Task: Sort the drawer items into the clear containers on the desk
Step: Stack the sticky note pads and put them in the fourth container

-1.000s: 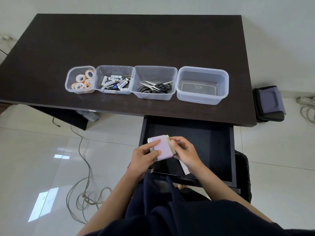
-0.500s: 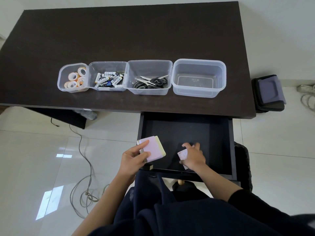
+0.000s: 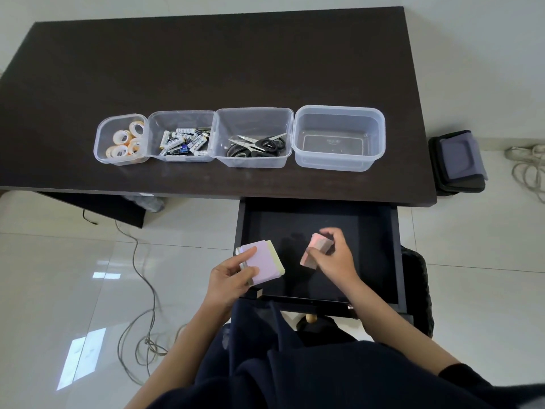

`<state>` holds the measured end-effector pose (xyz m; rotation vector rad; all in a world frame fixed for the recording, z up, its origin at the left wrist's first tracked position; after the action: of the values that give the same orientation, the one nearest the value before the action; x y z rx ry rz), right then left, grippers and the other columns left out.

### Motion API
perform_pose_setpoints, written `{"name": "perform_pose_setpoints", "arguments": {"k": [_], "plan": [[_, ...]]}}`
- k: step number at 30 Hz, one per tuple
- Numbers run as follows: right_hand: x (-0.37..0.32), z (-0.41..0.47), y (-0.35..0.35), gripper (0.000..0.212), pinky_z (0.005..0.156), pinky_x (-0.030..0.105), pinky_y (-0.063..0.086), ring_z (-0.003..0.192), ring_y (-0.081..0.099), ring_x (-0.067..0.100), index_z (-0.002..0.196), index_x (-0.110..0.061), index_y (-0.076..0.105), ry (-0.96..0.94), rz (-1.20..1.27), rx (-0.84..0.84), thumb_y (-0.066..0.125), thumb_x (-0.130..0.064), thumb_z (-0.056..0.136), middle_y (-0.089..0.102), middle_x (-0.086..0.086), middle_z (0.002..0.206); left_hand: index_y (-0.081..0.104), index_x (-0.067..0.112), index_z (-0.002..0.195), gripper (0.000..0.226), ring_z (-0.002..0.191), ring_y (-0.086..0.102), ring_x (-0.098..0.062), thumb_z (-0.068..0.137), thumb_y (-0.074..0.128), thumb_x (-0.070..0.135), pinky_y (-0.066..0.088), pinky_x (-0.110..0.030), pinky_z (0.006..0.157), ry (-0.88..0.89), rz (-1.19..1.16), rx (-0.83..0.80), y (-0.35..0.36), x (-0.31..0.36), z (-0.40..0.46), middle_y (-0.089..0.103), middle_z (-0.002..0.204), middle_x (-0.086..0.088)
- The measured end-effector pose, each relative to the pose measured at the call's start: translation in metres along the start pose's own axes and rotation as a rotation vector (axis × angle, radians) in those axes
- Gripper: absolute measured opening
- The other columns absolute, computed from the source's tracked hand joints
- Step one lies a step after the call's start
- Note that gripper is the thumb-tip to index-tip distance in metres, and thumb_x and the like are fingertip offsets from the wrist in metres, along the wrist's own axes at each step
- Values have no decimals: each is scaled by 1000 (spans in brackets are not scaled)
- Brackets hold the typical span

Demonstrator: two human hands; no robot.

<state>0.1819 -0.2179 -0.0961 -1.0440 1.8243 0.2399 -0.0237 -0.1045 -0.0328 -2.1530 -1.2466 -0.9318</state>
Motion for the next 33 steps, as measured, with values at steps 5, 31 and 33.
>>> {"name": "perform_pose_setpoints", "arguments": {"k": [5, 31, 33], "plan": [[-56, -18, -12, 30, 83, 36, 55, 98, 61, 15, 106, -30, 59, -148, 250, 49, 68, -15, 82, 58, -7, 102, 64, 18, 116, 41, 52, 41, -12, 85, 59, -7, 37, -13, 42, 17, 13, -25, 8, 4, 1, 46, 69, -2], [-93, -40, 5, 26, 78, 27, 56, 98, 63, 13, 102, -24, 67, -374, -55, -110, 76, -19, 78, 61, -6, 111, 60, 36, 119, 51, 106, 63, -29, 85, 64, -1, 52, -45, 95, 181, -169, -296, 45, 26, 5, 67, 114, -9], [-94, -38, 3, 38, 76, 29, 57, 97, 63, 13, 111, -24, 64, -354, -71, -143, 77, -20, 76, 61, -7, 114, 58, 33, 121, 51, 104, 64, -25, 86, 58, -4, 54, -39, 91, 171, -201, -301, 44, 25, 6, 68, 111, -5]]}}
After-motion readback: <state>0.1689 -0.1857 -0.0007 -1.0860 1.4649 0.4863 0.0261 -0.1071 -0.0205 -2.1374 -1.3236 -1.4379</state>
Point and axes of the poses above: each hand's wrist, its own z-axis towards the middle knuckle, its own y-axis out of the palm, x = y × z, the point moved 5 cm from there along z, towards the middle knuckle
